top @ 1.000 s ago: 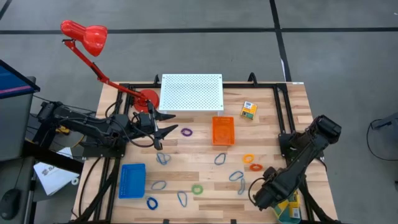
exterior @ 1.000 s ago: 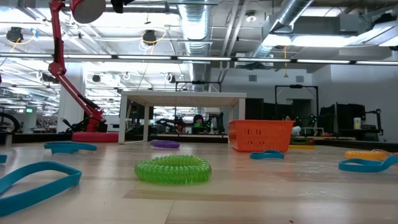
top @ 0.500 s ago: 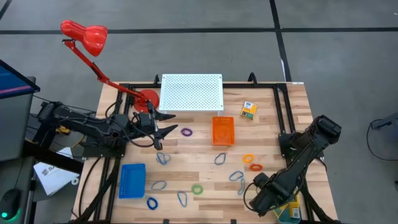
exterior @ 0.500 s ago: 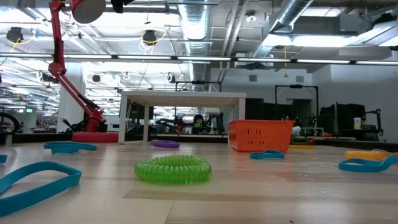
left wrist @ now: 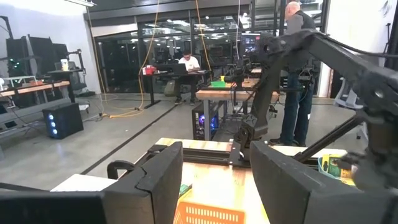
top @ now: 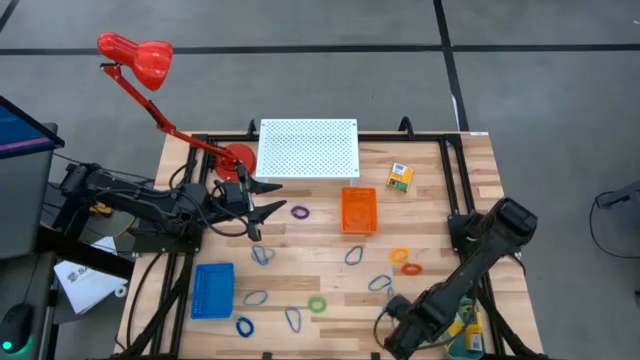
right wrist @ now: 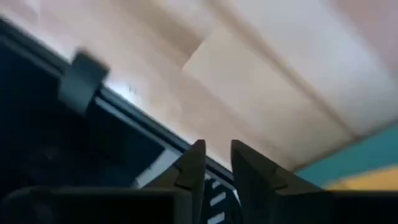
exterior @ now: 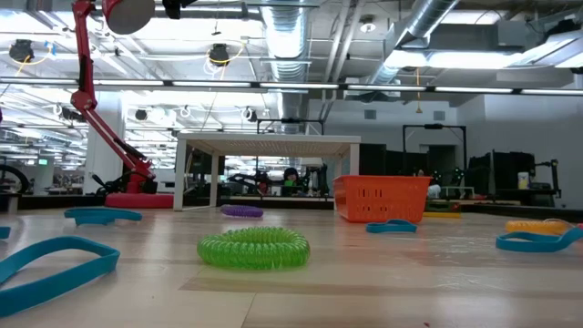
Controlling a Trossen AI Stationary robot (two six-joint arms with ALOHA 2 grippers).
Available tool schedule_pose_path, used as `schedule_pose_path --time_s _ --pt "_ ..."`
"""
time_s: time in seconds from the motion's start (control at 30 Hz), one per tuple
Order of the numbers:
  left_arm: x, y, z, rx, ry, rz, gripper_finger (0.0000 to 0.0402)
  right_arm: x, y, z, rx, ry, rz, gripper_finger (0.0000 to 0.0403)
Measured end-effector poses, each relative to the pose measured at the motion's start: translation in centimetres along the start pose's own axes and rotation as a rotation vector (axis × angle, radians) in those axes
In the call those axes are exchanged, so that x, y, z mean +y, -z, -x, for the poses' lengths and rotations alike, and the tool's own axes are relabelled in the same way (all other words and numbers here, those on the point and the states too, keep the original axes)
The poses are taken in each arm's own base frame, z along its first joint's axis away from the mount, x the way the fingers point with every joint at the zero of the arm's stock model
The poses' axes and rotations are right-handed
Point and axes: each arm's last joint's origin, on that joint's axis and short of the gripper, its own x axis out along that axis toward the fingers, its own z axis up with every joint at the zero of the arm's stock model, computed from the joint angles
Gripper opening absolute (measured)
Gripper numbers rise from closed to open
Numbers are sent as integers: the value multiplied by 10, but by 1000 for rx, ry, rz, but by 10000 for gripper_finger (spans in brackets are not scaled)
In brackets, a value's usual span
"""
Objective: Pick & Place Office Desk Supplies
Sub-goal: Put the bottom yellow crayon box into the bin
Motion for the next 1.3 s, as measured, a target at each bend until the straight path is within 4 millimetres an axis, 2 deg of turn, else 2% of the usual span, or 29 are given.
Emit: schedule_pose_path --time_s 0.1,0.2,0.47,0.73,0.9,1.07,1.3 --pt "0 0 0 0 0 2 182 3 -3 -14 52 62 46 37" --pt "0 0 0 -1 0 12 182 1 -3 -17 69 127 56 7" --pt "0 0 0 -1 0 13 182 -12 5 -16 61 266 12 3" --pt "0 0 0 -1 0 13 182 -22 24 -17 128 363 -90 1" --pt "0 0 0 -4 0 14 182 -17 33 -6 121 376 -105 1" --pt "0 -1 0 -6 0 17 182 -24 34 8 89 501 -145 1" --pt "0 0 0 -1 0 19 182 -31 35 9 79 569 -132 0"
